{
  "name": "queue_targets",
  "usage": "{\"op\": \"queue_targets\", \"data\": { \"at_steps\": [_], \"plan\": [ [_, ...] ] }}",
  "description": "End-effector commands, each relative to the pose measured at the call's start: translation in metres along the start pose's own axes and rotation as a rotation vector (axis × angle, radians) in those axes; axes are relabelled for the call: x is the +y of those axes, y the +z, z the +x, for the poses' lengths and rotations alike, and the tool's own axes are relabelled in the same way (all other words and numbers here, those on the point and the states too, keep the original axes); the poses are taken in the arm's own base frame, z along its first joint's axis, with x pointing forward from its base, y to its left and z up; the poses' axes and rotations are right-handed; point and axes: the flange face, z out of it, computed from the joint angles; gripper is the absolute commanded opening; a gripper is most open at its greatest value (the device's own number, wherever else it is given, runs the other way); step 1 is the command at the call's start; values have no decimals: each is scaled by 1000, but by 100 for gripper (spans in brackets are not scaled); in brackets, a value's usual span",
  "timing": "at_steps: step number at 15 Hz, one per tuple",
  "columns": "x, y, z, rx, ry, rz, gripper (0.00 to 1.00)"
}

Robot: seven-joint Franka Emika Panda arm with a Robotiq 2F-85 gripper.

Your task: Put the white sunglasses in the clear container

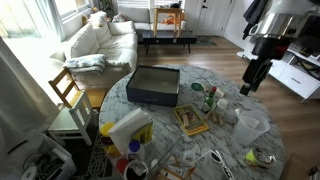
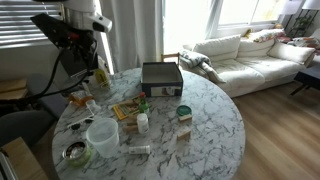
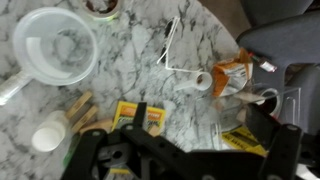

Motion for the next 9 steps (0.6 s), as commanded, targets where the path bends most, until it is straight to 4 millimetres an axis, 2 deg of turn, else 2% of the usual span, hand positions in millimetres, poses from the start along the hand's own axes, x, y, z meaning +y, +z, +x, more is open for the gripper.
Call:
{"op": "queue_targets", "data": {
  "at_steps": [1,3,4,5,6,9],
  "plan": [
    [-38,88,-13,-161,-77,90,100],
    [-43,141,-19,-209,-102,135,100],
    [-45,101,-13,-188,-83,79,100],
    [-47,118,-15,-210,-88,80,100],
    [-48,120,-13,-214,-88,78,100],
    [-46,105,-9,-182,-86,80,100]
  ]
}}
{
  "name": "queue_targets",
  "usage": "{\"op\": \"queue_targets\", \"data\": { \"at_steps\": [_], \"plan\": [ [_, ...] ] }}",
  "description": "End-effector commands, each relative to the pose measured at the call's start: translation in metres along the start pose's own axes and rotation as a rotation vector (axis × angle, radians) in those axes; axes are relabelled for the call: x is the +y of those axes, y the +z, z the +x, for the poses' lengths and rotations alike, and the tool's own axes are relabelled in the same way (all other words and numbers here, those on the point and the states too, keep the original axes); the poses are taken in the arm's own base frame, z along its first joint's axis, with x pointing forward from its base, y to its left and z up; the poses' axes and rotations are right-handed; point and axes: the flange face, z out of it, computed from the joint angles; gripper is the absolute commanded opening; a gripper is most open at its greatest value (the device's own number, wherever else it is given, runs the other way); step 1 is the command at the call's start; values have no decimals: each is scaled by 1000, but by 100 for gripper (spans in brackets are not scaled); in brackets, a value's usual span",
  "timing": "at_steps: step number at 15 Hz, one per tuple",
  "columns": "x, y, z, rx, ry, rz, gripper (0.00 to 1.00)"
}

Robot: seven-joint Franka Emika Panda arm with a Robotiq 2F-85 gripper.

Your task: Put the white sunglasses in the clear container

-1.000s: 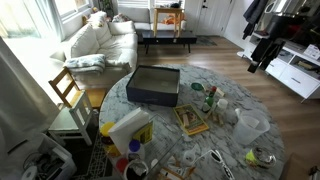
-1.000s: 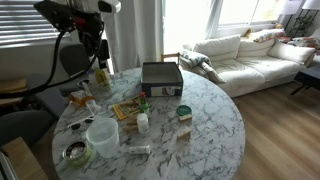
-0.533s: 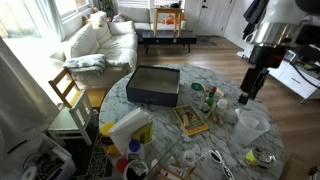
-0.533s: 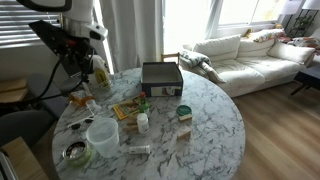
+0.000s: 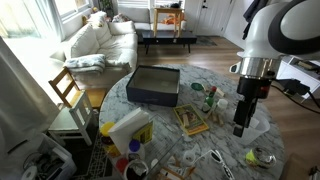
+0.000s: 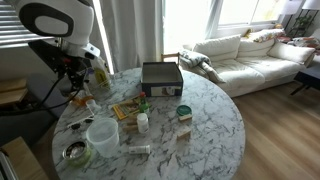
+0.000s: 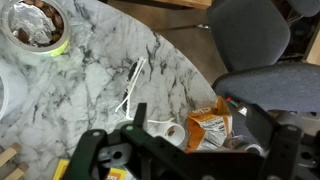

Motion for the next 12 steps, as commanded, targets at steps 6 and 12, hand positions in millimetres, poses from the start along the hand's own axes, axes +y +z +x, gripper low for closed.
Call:
{"op": "queue_targets", "data": {
  "at_steps": [6,12],
  "plan": [
    [7,38,0,-6,-38,10,100],
    [4,92,3,116,-173,-104,100]
  ]
}}
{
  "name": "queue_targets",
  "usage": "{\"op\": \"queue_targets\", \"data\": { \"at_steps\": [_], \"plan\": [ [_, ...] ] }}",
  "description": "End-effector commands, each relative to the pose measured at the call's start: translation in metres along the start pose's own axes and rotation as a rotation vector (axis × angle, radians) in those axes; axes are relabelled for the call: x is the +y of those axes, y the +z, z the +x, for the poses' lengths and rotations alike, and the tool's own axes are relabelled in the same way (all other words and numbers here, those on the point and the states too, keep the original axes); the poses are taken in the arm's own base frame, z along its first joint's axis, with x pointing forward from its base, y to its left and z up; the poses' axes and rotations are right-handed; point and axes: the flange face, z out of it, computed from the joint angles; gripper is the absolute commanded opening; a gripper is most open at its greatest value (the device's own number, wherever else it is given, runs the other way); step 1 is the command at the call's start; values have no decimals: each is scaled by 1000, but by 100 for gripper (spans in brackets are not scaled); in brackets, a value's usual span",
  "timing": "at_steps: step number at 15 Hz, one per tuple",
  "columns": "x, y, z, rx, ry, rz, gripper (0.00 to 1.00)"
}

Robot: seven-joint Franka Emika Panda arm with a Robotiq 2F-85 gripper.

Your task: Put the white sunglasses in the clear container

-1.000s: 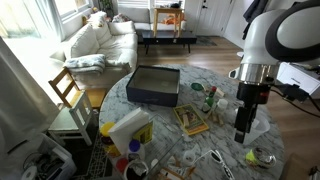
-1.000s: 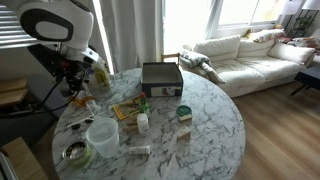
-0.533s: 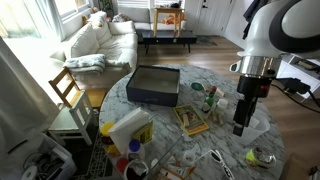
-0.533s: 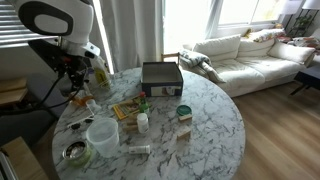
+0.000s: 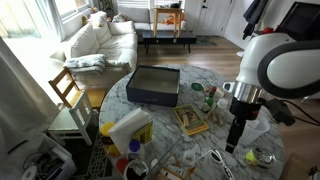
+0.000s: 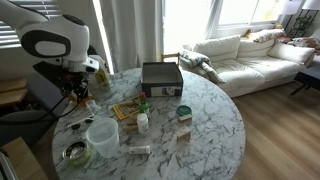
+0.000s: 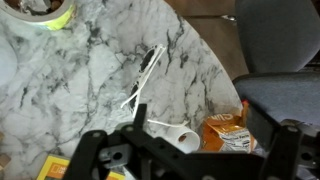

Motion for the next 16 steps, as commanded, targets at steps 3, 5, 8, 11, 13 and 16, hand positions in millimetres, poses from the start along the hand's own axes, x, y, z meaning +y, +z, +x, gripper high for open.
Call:
{"op": "queue_targets", "data": {
  "at_steps": [3,5,8,11,13,16],
  "plan": [
    [-6,23,-2,46,-40,-44,100],
    [-9,26,-2,50,-47,-50,100],
    [-3,36,-3,40,-26,-18,100],
    [11,69,-12,22,-27,43,100],
    [19,85,-15,10,-25,27,100],
    [27,98,-15,18,-19,-8,100]
  ]
}}
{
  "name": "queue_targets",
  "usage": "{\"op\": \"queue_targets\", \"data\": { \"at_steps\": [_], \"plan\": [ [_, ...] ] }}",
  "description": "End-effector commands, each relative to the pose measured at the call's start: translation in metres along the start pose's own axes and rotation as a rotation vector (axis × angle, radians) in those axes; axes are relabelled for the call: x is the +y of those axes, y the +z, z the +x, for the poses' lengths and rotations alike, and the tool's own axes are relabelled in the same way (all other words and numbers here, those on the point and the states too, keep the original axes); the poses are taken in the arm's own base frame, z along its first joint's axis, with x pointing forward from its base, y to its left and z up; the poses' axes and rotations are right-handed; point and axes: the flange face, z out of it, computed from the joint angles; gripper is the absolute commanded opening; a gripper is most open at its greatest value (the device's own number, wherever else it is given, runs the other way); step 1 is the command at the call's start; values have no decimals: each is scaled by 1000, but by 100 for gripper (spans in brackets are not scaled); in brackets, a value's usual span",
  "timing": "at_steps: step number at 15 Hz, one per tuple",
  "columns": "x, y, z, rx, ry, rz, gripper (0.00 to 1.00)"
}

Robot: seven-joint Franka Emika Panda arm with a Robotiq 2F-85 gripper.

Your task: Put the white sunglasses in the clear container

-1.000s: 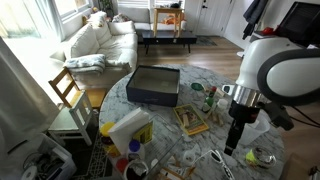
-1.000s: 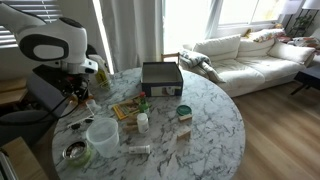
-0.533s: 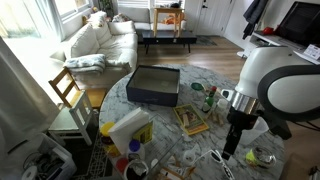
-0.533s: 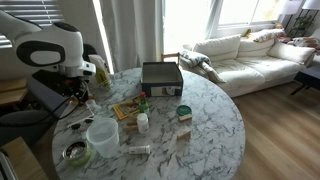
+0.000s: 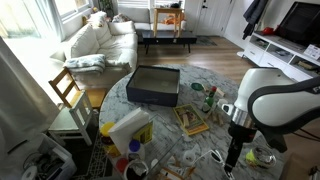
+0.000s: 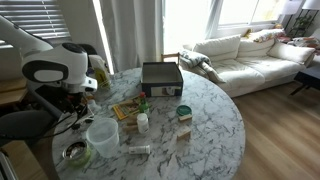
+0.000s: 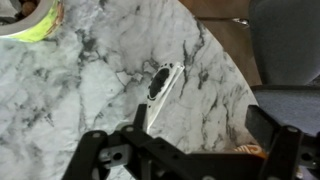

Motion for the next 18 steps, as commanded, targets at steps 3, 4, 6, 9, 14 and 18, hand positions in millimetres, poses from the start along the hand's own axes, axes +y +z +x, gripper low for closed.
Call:
{"op": "queue_targets", "data": {
  "at_steps": [3,4,6,9,14,18],
  "plan": [
    [11,34,3,25,-12,-66,100],
    [12,39,4,31,-13,-81,100],
    [13,48,9,54,-25,-113,100],
    [16,57,13,88,-41,-165,100],
    [20,58,20,153,-52,-213,100],
    [25,50,22,161,-63,-230,91]
  ]
}}
